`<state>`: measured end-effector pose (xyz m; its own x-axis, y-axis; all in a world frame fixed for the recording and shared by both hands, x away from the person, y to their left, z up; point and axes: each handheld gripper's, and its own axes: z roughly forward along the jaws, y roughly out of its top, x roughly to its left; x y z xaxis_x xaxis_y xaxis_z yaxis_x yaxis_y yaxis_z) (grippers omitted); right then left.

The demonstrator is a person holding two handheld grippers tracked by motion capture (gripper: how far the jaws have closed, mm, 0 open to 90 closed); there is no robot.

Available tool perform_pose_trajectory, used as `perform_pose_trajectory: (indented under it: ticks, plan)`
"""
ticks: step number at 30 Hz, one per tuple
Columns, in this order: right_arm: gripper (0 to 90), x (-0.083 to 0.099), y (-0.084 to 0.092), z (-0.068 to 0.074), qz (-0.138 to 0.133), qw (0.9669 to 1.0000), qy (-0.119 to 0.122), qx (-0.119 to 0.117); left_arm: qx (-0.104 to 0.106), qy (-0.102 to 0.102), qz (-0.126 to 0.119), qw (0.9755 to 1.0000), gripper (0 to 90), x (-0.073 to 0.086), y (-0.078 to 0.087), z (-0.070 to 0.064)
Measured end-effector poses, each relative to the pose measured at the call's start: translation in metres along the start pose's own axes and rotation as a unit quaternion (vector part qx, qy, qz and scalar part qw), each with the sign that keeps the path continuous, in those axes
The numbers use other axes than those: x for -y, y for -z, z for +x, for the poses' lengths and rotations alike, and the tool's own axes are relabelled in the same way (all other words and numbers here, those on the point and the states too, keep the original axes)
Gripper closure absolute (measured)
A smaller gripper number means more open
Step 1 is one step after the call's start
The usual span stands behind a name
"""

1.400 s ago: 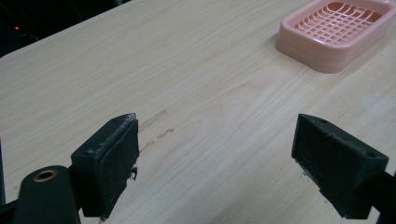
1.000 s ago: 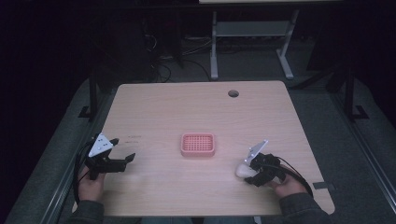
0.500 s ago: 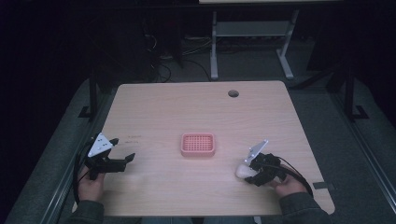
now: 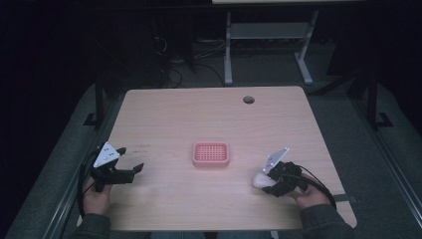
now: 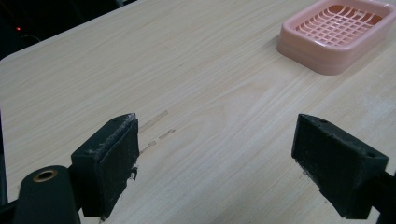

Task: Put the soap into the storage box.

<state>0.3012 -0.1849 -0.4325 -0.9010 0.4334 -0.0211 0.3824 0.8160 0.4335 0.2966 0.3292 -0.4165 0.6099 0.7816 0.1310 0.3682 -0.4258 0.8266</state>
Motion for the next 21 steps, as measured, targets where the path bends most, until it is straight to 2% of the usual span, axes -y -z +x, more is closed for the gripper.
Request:
perform_pose_trajectory:
  ticks: [10,17,21]
  plan:
    - [48.2,-0.007,0.008,-0.009,-0.007,1.0,-0.002,0.002,0.001,0.0,0.0,1.0,14.5,0.0,0.0,0.0]
    - [48.2,-0.017,0.013,-0.019,-0.012,0.9999,-0.002,-0.007,0.002,0.001,-0.001,1.0,14.5,0.0,0.0,0.0]
    - [48.3,-0.024,0.014,-0.022,-0.011,0.9999,0.003,-0.009,0.004,-0.006,0.002,1.0,14.5,-0.001,-0.001,-0.002]
